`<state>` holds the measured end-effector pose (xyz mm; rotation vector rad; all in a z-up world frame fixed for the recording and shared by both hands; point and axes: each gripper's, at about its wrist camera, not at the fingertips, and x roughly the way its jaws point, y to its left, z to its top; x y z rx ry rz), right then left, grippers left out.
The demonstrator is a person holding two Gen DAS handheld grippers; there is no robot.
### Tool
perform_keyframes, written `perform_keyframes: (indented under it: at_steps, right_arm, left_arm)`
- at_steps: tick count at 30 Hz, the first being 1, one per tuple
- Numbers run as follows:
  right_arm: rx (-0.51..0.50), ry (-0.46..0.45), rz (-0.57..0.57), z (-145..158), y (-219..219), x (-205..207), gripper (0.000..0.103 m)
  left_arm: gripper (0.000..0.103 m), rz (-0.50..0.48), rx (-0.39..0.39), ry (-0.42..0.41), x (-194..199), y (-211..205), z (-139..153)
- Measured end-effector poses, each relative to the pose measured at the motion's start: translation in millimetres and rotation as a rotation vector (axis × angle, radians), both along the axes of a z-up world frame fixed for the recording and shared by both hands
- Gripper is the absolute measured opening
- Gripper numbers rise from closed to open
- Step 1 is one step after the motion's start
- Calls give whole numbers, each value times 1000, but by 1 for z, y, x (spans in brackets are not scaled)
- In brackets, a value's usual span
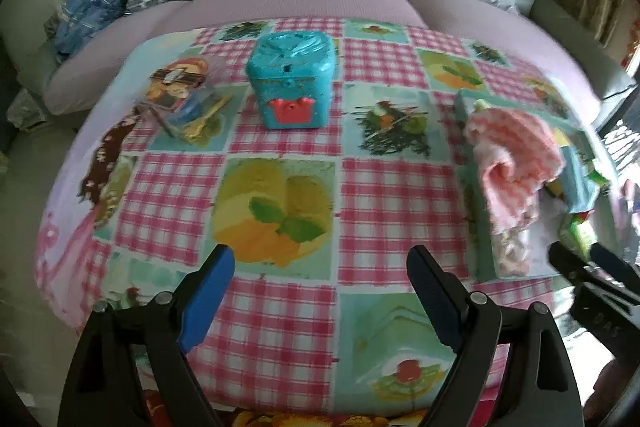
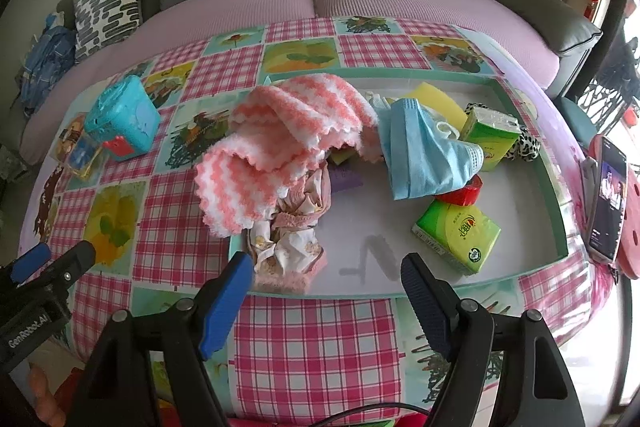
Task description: Organize soft objects
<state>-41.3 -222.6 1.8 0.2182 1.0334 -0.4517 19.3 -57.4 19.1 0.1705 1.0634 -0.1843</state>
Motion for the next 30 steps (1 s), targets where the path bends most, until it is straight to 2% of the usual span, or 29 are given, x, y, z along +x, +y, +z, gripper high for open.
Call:
perform_keyframes:
  at_steps: [1, 3, 13, 30]
  right_arm:
    - [0, 1, 0, 0, 0, 0, 80]
    - [0, 4, 1, -1, 0, 0, 80]
    - [0, 14, 2, -3, 0, 0, 80]
    - [6, 22, -22, -7, -2, -1, 80]
  left_arm:
    - [88, 12, 46, -13, -1, -2, -1]
    - [88, 12, 70, -19, -1, -1, -1]
    - [88, -3, 62, -25, -2, -1, -2]
    - [88, 29, 59, 35, 5, 5, -13]
